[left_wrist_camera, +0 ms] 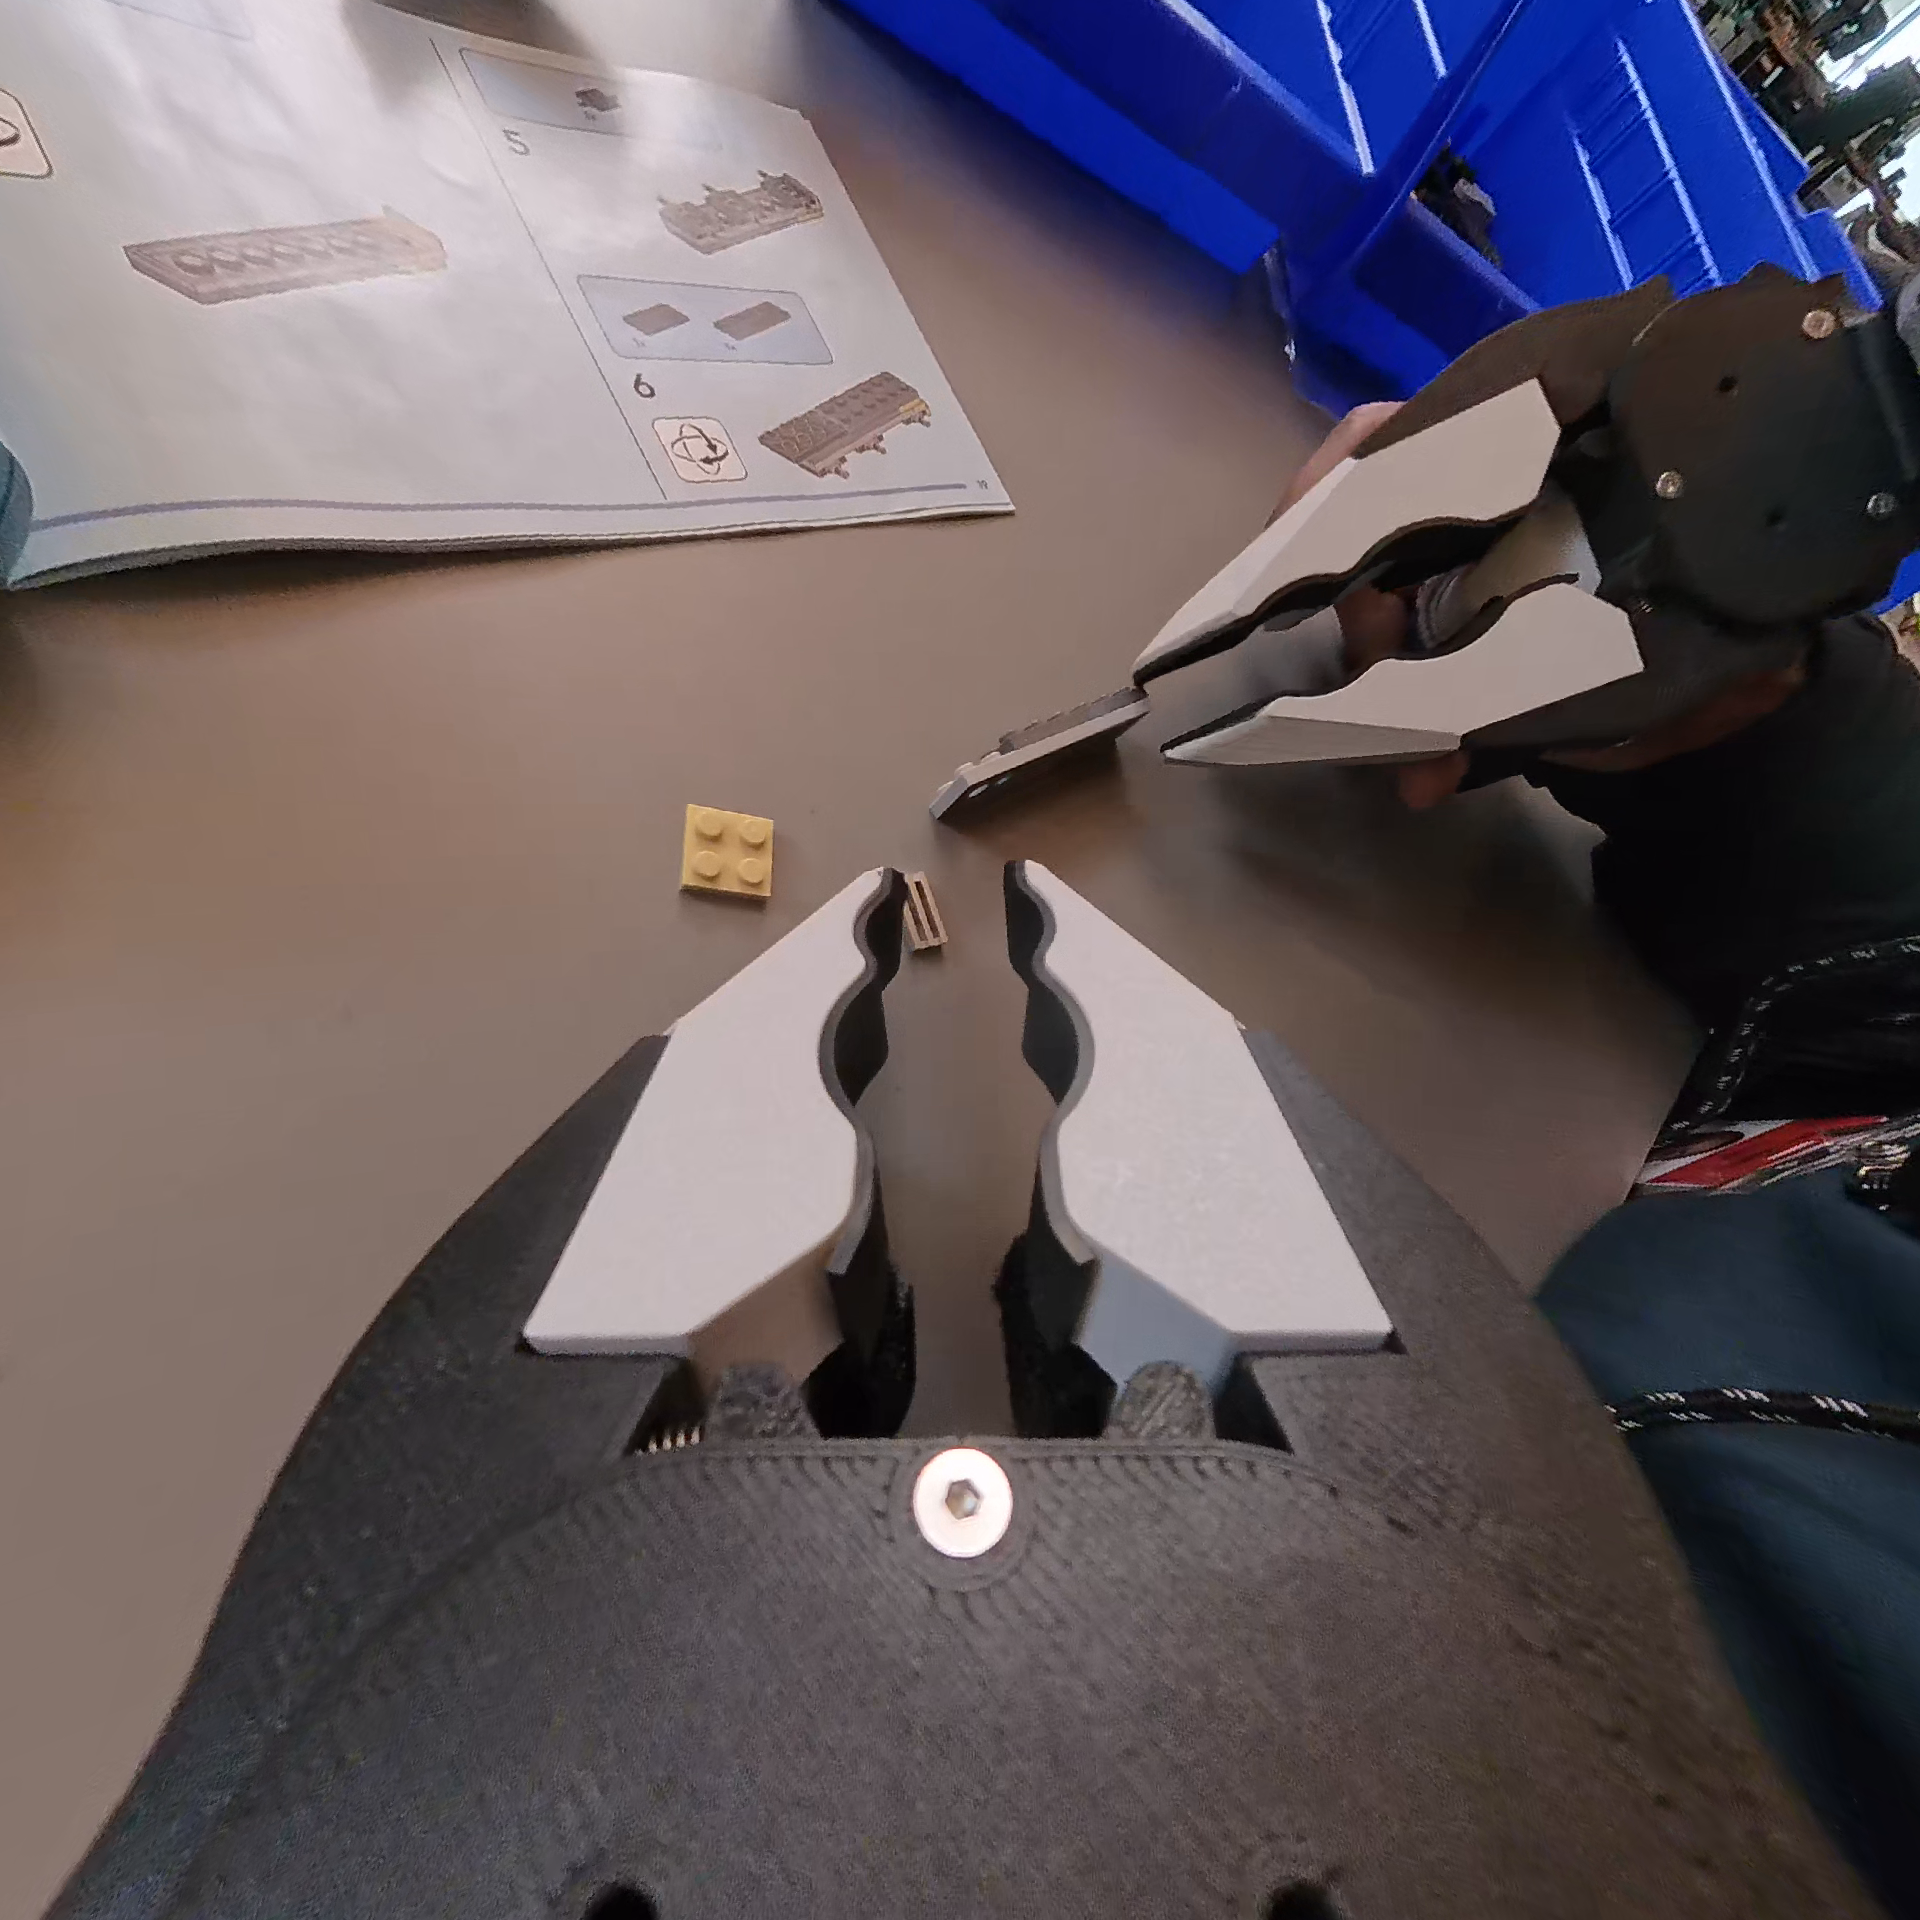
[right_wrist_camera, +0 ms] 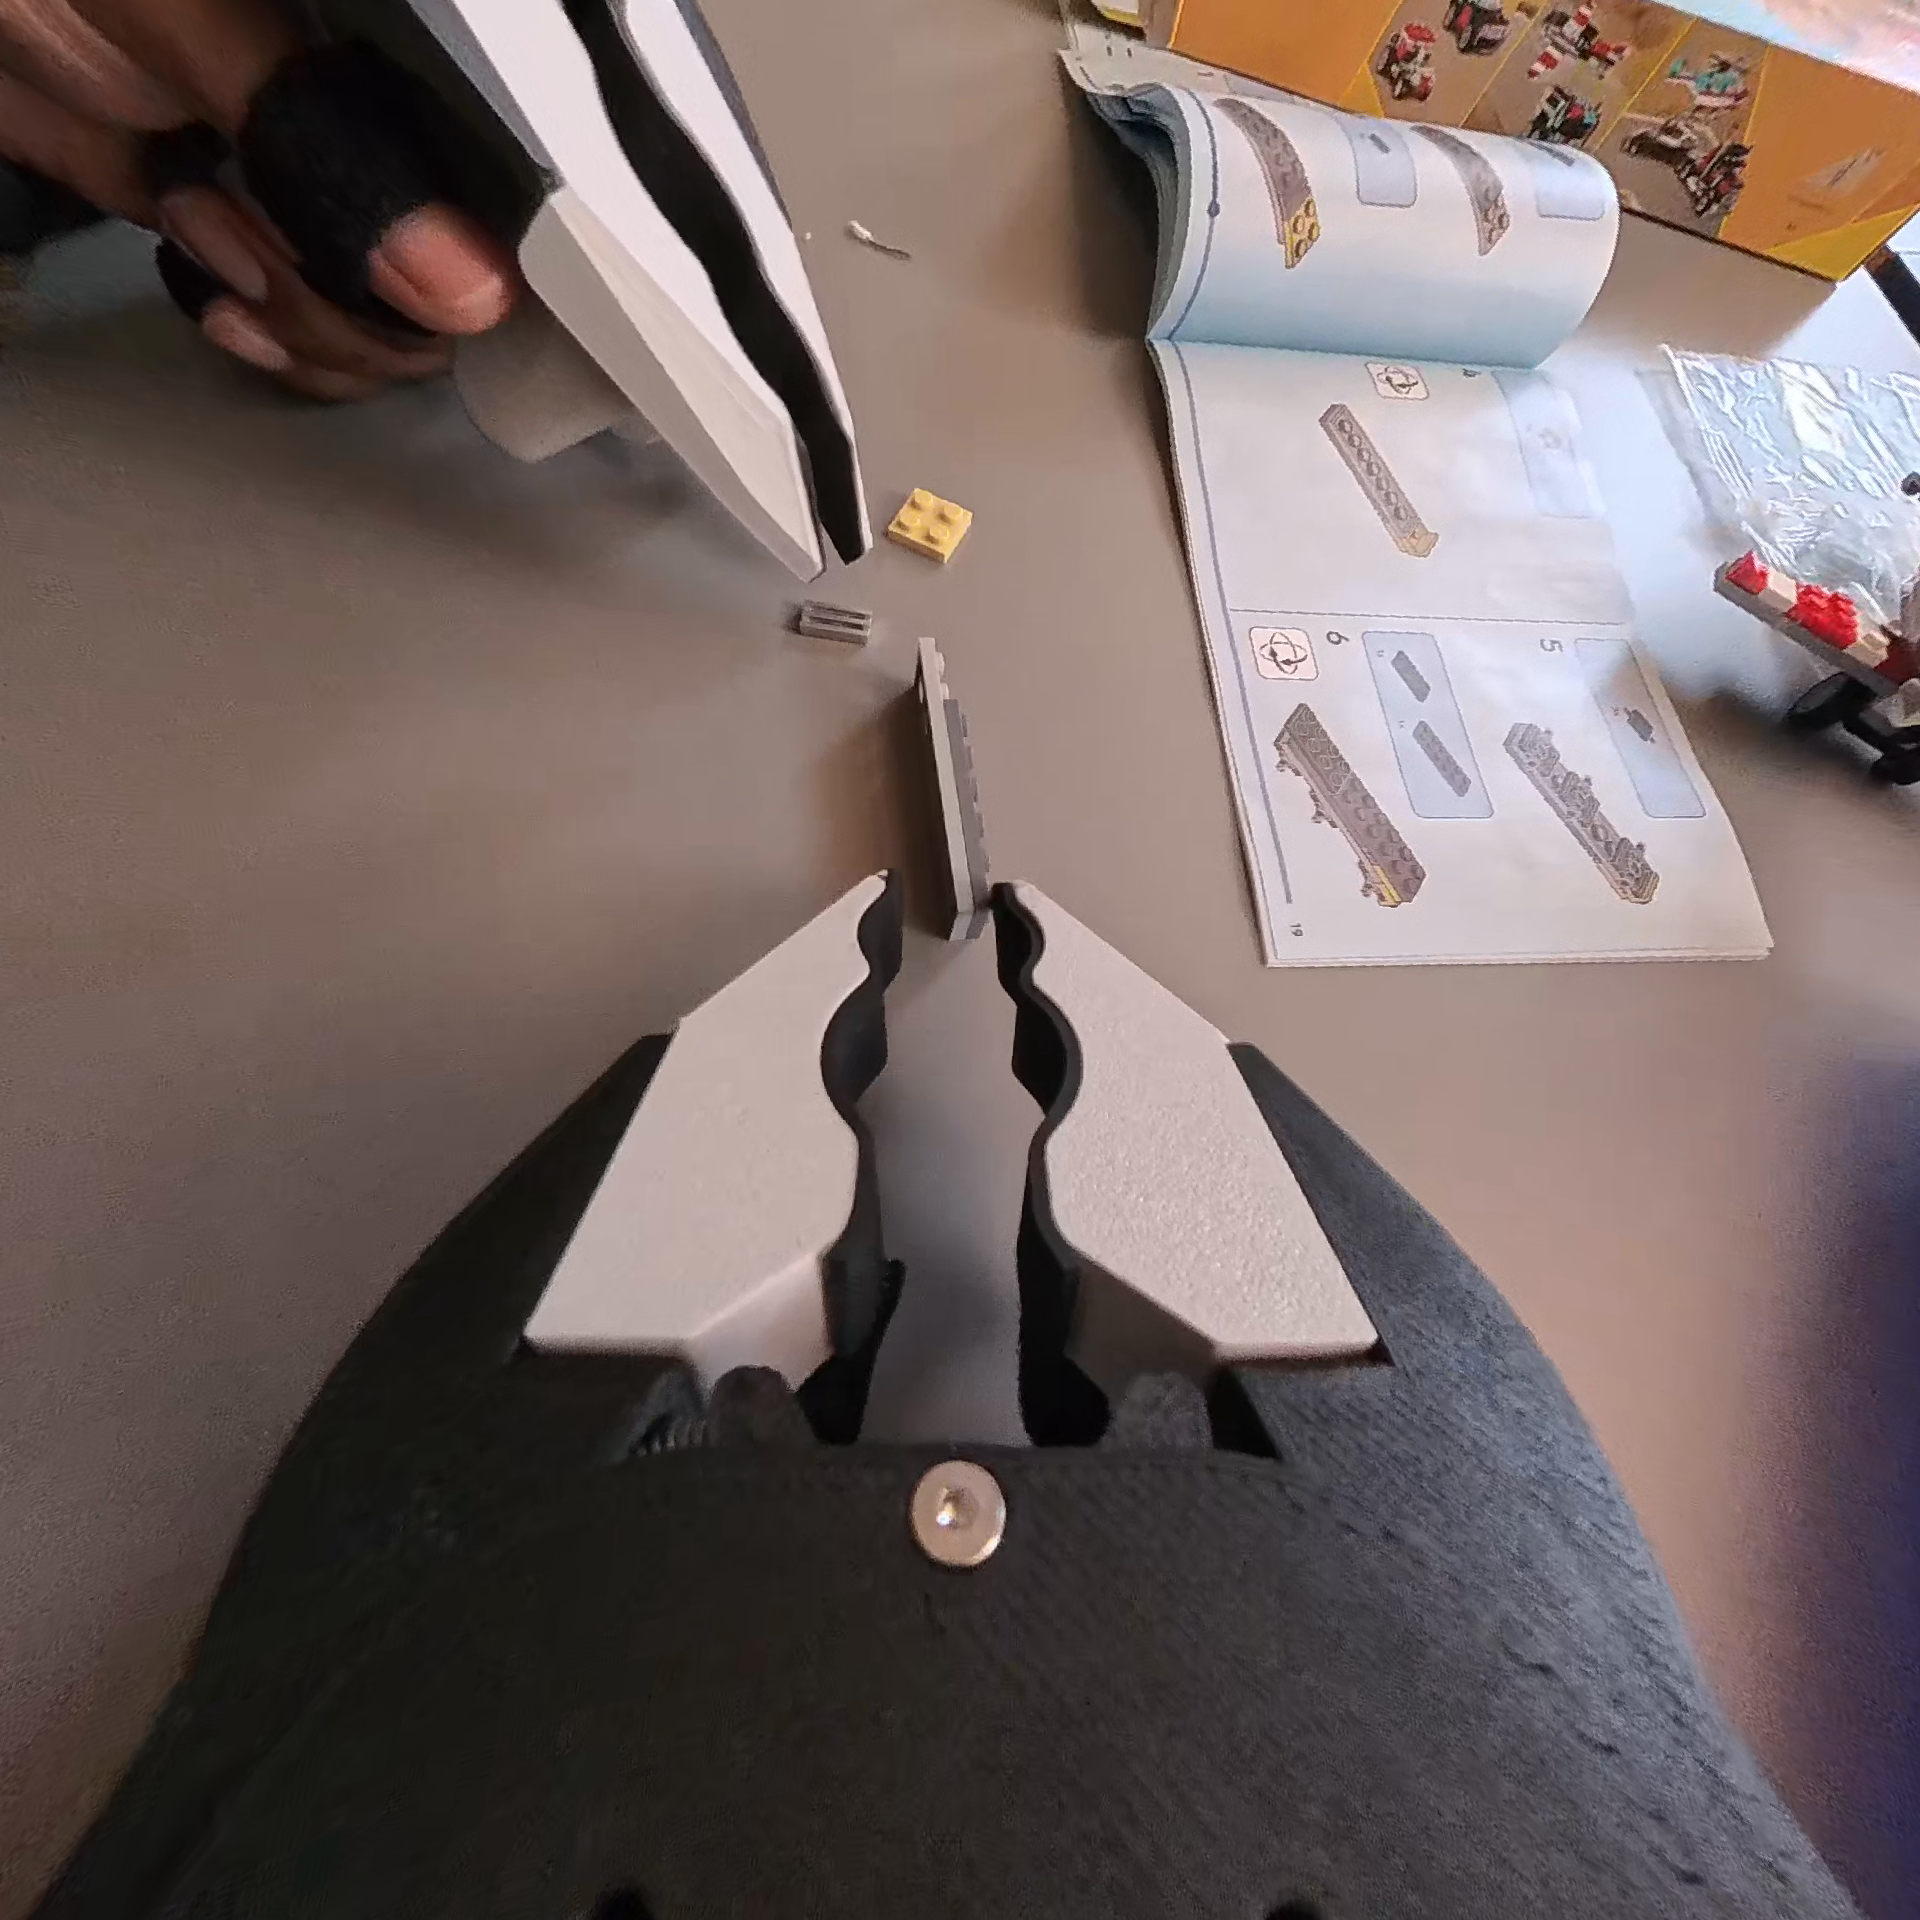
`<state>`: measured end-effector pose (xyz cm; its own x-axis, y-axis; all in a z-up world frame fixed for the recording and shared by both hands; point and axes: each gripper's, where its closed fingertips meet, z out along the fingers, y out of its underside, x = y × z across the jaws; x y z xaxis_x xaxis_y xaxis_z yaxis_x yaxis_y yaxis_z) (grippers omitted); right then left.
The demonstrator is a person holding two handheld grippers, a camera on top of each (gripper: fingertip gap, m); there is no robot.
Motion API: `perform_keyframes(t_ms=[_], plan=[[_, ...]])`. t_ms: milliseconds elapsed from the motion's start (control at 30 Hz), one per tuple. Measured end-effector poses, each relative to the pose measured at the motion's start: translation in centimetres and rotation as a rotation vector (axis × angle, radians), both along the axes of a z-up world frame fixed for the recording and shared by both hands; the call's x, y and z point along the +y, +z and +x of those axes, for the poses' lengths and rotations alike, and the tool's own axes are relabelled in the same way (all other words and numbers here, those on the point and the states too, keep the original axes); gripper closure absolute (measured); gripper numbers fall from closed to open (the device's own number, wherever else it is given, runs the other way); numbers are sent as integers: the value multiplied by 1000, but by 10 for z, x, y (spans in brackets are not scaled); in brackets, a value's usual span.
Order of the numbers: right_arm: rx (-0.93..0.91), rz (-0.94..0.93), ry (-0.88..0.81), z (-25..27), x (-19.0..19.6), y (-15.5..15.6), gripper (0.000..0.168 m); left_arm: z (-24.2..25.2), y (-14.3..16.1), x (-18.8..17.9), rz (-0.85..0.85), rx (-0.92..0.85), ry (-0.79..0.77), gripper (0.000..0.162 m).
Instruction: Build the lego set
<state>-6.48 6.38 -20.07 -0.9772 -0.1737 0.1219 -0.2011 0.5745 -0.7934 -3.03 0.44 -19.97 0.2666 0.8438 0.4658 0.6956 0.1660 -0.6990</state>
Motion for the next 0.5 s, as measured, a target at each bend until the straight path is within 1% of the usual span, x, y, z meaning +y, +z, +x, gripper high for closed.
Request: perform_keyframes(t_ms=[133,200,500], plan=[[29,-5,15,2,0,0,156,0,0,0,2,-3,3,142],[48,-5,26,4,0,-1,161,0,0,-1,3,-3,4,142],[171,-34,74,10,1,0,161,0,0,-2,3,-2,14,142]])
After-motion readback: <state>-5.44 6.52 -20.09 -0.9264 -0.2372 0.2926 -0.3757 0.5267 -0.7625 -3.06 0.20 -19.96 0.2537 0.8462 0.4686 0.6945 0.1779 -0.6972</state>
